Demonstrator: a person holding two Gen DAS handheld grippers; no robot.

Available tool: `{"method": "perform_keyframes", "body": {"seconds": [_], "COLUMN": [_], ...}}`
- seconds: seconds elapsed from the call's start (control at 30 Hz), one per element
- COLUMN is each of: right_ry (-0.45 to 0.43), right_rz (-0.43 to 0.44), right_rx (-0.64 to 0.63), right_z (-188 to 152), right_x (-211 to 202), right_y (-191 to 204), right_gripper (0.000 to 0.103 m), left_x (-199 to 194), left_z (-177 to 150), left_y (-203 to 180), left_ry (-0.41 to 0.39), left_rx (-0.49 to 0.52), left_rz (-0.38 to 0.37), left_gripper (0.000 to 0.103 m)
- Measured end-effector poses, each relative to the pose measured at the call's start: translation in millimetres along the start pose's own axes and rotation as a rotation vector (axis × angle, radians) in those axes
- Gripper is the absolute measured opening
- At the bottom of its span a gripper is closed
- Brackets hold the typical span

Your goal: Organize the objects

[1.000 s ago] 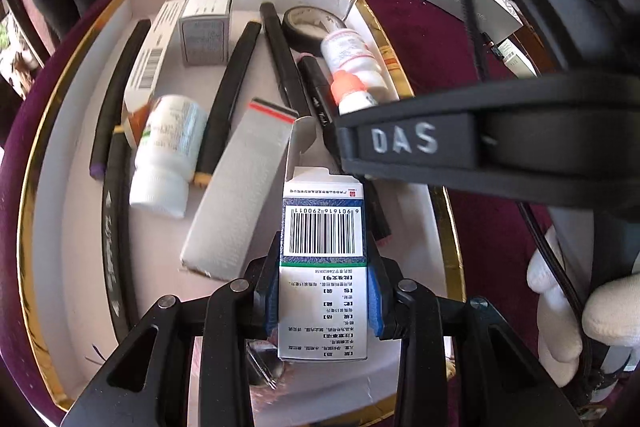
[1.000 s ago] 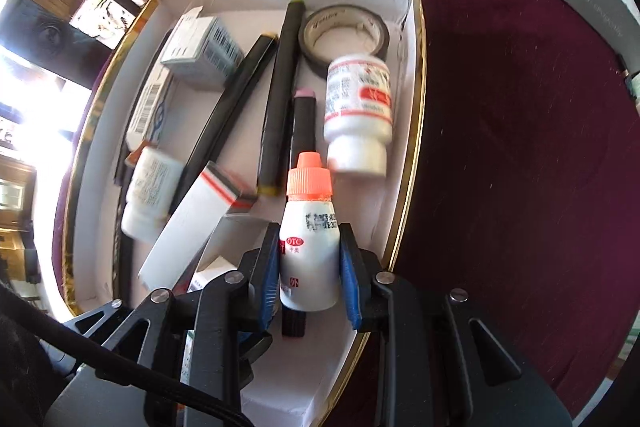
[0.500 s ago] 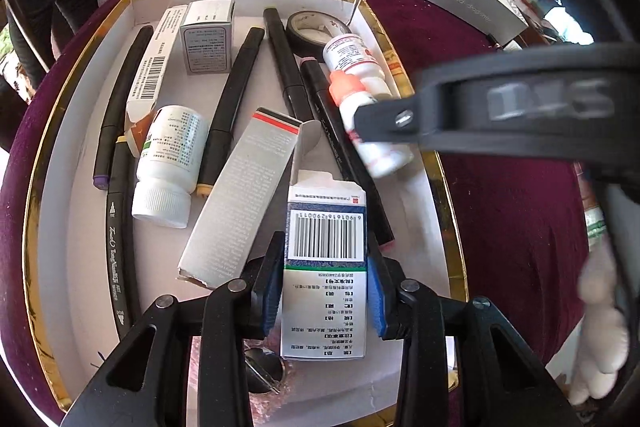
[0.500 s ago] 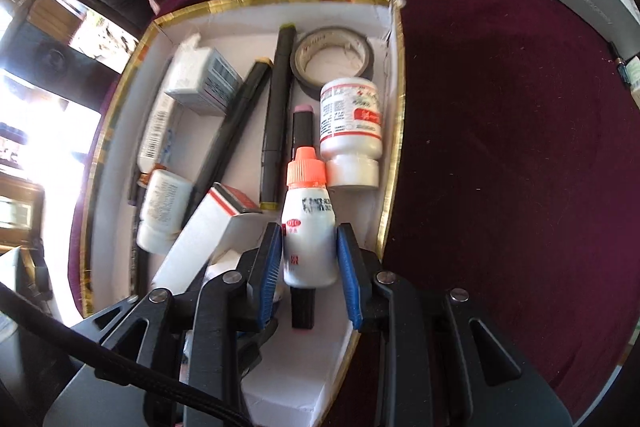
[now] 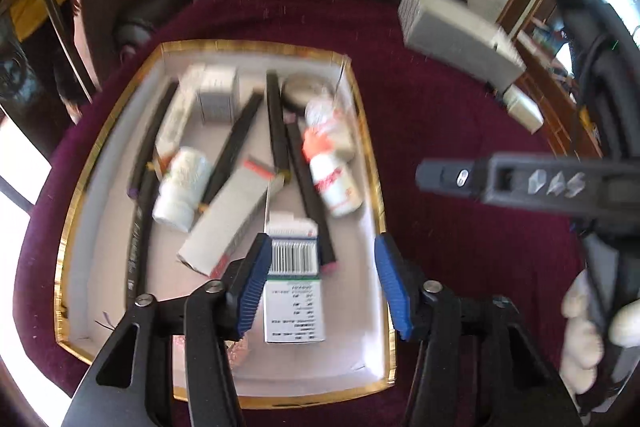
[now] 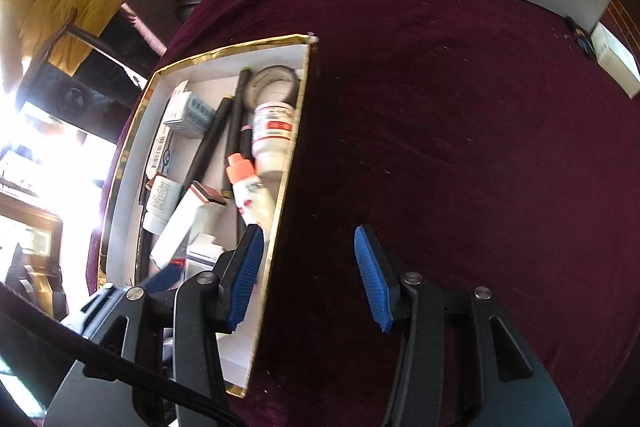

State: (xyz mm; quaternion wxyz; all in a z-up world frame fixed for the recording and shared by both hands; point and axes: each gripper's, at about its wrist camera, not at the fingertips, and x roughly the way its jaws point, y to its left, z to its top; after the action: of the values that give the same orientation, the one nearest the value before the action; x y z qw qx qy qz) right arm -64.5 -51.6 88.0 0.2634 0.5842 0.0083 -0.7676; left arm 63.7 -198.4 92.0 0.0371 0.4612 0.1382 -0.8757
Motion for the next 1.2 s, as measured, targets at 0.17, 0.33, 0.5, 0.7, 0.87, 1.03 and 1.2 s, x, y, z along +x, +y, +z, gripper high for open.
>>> {"method": "perform_keyframes", "body": {"seconds": [0.17, 0.33, 0.5, 0.7, 0.87, 1.03, 1.2], "right_ry": [-0.084, -0.213, -0.385, -0.626, -0.63, -0.73, -0.7], "right_rz": [-0.021, -0.021, -0.024, -0.088, -0.118, -0.125, -0.119], "right_rx": [-0.066, -0.16, -0.23, -0.212, -0.223, -0.217, -0.184], "right_z": [-7.6, -13.0, -25.4, -45.2, -38.4, -47.0, -49.2], "right_x": [-22.7, -54.6, -93.8, -134.1, -142.3, -162.0, -144.5], "right_y": [4.6, 28.8, 49.0, 55.9, 60.3, 63.7, 59.6], "right_gripper": [0.046, 0.049, 0.06, 0.083, 0.084, 0.085, 0.103], "left_x": [-27.9, -93.4, -159.1, -186.8, -181.6, -172.8, -136.9], "left_z": [36.8, 57.1, 50.5, 43.6, 40.2, 32.6, 23.2], "left_y": [0.0, -7.1, -7.2, -9.8, -6.5, 5.8, 20.7], "left_ry": [-0.203, -0.413, -0.587, -0.654, -0.623, -0.545, -0.422], "left_rx": [0.003, -0.026, -0.069, -0.103, -0.097, -0.117, -0.156], "left_rz": [0.126, 0.233, 0.265, 0.287, 0.381, 0.402, 0.415], "left_gripper": [0.058, 0.079, 0.101, 0.101, 0.101, 0.101, 0.101]}}
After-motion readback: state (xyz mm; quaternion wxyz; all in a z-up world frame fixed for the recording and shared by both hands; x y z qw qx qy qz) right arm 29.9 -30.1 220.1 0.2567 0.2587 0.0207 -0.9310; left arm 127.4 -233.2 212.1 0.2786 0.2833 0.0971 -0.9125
